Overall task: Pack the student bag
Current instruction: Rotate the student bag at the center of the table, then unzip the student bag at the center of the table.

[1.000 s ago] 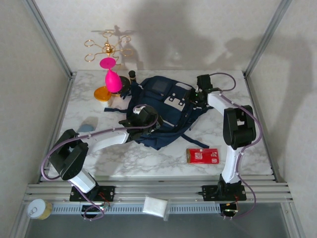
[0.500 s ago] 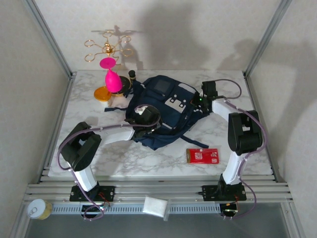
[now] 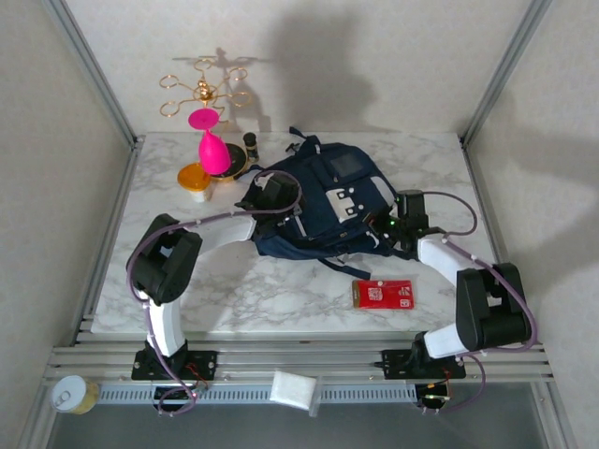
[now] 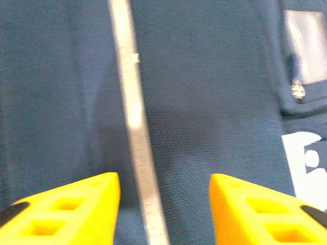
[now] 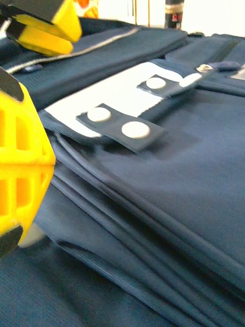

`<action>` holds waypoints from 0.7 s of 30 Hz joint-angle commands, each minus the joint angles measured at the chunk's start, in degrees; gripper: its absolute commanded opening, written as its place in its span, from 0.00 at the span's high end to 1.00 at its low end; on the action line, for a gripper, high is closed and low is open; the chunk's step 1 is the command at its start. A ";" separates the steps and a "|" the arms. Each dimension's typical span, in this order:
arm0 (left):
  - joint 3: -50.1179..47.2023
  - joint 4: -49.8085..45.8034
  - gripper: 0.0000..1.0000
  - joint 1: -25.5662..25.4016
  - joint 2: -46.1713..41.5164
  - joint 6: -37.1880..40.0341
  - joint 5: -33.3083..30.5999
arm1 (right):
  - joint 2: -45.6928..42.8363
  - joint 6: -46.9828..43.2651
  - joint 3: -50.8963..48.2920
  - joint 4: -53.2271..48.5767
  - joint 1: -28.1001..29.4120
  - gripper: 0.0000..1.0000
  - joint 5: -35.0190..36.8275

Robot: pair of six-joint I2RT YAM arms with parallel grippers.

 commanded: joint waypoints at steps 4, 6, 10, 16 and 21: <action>-2.04 -5.39 0.41 -3.69 -10.82 -2.33 2.68 | -3.67 6.48 -2.23 6.70 1.06 1.00 -1.66; -1.98 -9.12 0.39 -6.30 -12.94 -3.88 0.31 | -3.28 4.31 -1.15 4.87 1.02 1.00 -1.62; -2.47 -11.76 0.38 -11.00 -14.71 -7.87 -0.65 | -1.83 -1.47 3.63 -8.40 0.51 0.88 4.55; -1.25 -12.31 0.38 -15.42 -12.61 -9.68 -2.64 | 1.26 -2.82 5.42 -8.65 0.93 0.54 4.23; -0.60 -10.88 0.38 -15.97 -9.99 -9.86 -1.79 | 4.18 0.34 8.06 -7.59 2.20 0.46 4.56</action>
